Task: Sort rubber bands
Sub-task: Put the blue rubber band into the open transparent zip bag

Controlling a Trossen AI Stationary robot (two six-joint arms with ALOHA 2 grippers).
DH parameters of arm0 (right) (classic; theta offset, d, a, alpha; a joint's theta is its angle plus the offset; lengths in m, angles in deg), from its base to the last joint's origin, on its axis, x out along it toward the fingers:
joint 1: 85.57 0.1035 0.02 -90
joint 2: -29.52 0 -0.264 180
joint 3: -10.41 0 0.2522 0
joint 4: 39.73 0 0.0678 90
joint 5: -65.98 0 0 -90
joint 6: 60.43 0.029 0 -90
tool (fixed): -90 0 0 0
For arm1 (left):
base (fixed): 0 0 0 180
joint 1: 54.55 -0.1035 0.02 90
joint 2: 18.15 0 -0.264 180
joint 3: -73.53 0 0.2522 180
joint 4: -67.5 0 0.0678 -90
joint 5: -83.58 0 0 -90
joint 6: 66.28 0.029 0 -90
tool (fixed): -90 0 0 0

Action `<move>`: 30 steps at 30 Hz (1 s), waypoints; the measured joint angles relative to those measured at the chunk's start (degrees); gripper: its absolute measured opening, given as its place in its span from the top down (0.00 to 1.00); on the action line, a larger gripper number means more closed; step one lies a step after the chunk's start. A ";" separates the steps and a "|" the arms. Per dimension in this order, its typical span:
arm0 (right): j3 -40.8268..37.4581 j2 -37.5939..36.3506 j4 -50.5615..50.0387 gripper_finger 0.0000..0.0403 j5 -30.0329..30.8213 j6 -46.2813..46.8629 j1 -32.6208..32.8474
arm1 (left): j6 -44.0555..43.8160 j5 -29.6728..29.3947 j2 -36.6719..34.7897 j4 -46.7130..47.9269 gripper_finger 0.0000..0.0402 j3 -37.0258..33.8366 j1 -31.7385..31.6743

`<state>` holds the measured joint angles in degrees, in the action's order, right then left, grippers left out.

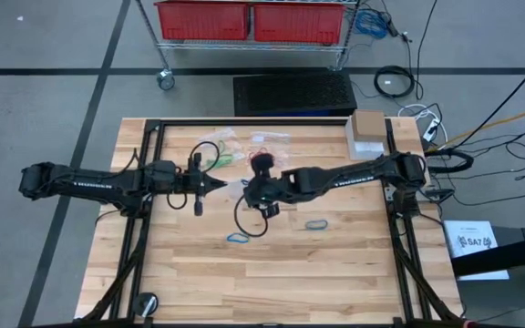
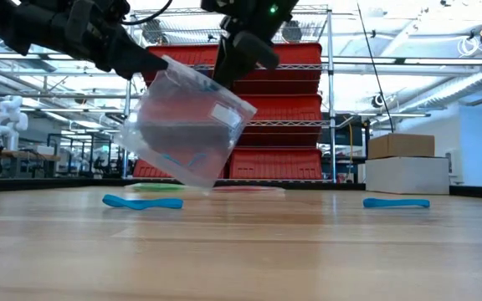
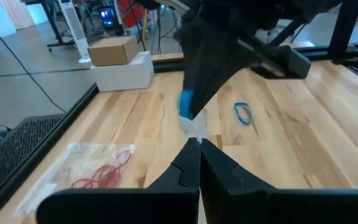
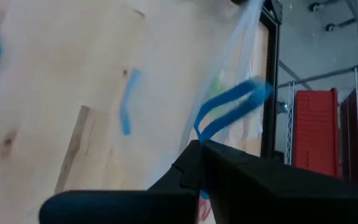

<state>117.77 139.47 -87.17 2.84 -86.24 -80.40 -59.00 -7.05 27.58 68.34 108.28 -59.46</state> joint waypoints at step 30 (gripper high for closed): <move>0.13 -11.64 -21.65 0.58 -17.26 24.89 0.41 | -0.52 -2.93 0.00 -2.44 1.00 0.00 -0.02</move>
<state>117.90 127.83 -108.82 -14.42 -61.35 -79.99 -59.52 -9.97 27.58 65.91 108.28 -59.48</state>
